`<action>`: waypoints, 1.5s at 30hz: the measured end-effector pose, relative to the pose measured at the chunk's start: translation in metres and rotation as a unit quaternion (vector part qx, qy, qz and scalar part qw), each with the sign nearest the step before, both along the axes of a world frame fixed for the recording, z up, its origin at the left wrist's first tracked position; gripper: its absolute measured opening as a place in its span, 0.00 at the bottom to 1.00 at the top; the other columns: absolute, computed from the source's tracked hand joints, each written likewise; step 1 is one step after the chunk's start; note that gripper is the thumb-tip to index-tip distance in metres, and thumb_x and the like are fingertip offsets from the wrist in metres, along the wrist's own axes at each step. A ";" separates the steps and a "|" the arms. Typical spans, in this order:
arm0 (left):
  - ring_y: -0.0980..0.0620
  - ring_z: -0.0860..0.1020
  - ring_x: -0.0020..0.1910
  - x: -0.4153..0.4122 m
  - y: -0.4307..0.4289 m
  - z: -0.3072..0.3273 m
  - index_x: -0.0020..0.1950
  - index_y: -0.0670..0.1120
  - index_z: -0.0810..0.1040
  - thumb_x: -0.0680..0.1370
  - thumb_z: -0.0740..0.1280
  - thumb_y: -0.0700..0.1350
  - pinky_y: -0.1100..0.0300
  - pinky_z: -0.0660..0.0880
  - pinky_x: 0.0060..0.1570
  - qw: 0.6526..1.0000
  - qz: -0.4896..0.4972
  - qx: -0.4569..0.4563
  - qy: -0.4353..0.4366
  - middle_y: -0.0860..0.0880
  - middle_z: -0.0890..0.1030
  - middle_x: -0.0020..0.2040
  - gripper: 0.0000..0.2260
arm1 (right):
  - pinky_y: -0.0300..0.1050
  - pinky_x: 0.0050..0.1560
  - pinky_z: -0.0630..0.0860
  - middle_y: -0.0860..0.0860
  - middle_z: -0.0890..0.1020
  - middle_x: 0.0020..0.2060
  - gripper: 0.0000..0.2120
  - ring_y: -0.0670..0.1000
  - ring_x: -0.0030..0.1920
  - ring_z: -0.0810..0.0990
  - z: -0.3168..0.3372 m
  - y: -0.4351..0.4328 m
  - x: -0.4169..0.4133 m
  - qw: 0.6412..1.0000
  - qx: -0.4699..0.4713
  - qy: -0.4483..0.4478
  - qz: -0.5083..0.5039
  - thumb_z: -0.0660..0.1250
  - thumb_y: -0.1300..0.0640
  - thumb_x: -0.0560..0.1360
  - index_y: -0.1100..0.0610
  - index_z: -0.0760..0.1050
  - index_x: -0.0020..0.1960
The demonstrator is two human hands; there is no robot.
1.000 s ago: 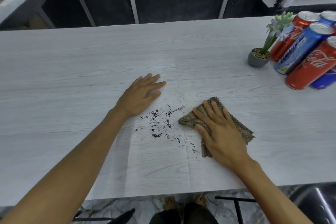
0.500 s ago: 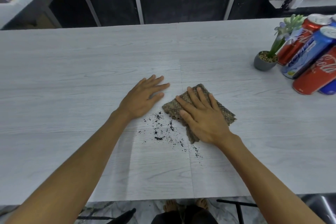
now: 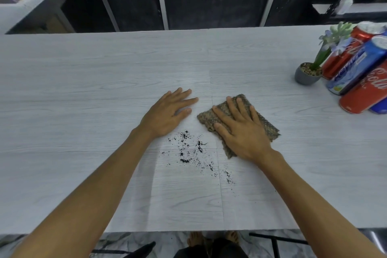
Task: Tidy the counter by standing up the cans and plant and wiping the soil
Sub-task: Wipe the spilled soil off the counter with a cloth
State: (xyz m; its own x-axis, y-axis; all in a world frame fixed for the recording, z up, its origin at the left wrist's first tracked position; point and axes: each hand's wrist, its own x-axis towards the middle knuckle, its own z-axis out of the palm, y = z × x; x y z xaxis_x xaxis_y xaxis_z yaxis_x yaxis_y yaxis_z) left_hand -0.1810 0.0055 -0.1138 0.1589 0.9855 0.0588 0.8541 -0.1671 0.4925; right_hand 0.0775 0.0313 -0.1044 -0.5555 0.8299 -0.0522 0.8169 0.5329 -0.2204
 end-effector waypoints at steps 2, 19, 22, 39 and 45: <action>0.61 0.48 0.77 0.000 0.000 0.001 0.74 0.61 0.64 0.83 0.54 0.57 0.58 0.43 0.76 1.000 0.001 0.001 -0.004 0.59 0.57 0.77 0.19 | 0.52 0.74 0.33 0.47 0.39 0.77 0.27 0.50 0.76 0.33 0.001 -0.007 -0.008 1.000 -0.002 -0.002 0.014 0.36 0.34 0.76 0.35 0.42 0.75; 0.61 0.47 0.77 0.000 -0.003 0.001 0.75 0.61 0.61 0.83 0.53 0.57 0.58 0.42 0.76 1.000 -0.008 -0.002 0.019 0.59 0.55 0.78 0.19 | 0.51 0.75 0.37 0.45 0.45 0.77 0.30 0.48 0.77 0.39 0.001 -0.021 0.007 0.998 0.012 0.028 0.049 0.37 0.32 0.76 0.38 0.50 0.76; 0.61 0.47 0.77 0.002 -0.007 0.004 0.75 0.60 0.62 0.83 0.53 0.56 0.59 0.42 0.76 1.000 -0.004 -0.006 0.007 0.58 0.55 0.78 0.19 | 0.49 0.76 0.39 0.46 0.51 0.78 0.32 0.48 0.77 0.43 0.004 -0.005 0.019 0.998 -0.004 0.055 0.010 0.38 0.33 0.75 0.41 0.55 0.76; 0.61 0.46 0.77 -0.023 -0.088 0.000 0.76 0.60 0.59 0.82 0.50 0.57 0.55 0.44 0.76 0.996 0.072 0.007 0.043 0.58 0.54 0.78 0.21 | 0.43 0.76 0.39 0.42 0.57 0.76 0.22 0.38 0.75 0.47 0.015 -0.093 0.034 0.952 -0.134 0.273 -0.036 0.47 0.36 0.79 0.36 0.57 0.72; 0.61 0.47 0.77 -0.023 -0.088 0.001 0.76 0.60 0.60 0.81 0.50 0.58 0.58 0.44 0.76 0.996 0.078 0.006 0.043 0.59 0.55 0.78 0.22 | 0.51 0.75 0.34 0.43 0.40 0.77 0.26 0.46 0.76 0.33 0.001 -0.103 0.031 0.999 -0.002 0.039 -0.001 0.35 0.35 0.78 0.35 0.45 0.75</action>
State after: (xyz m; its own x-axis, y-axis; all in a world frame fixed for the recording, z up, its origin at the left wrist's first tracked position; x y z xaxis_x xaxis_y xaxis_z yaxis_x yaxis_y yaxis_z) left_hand -0.2041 -0.0821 -0.1132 0.0087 0.9979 0.0642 0.9091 -0.0346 0.4151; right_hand 0.1082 -0.0717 -0.1036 -0.5559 0.8311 -0.0118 0.7986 0.5301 -0.2851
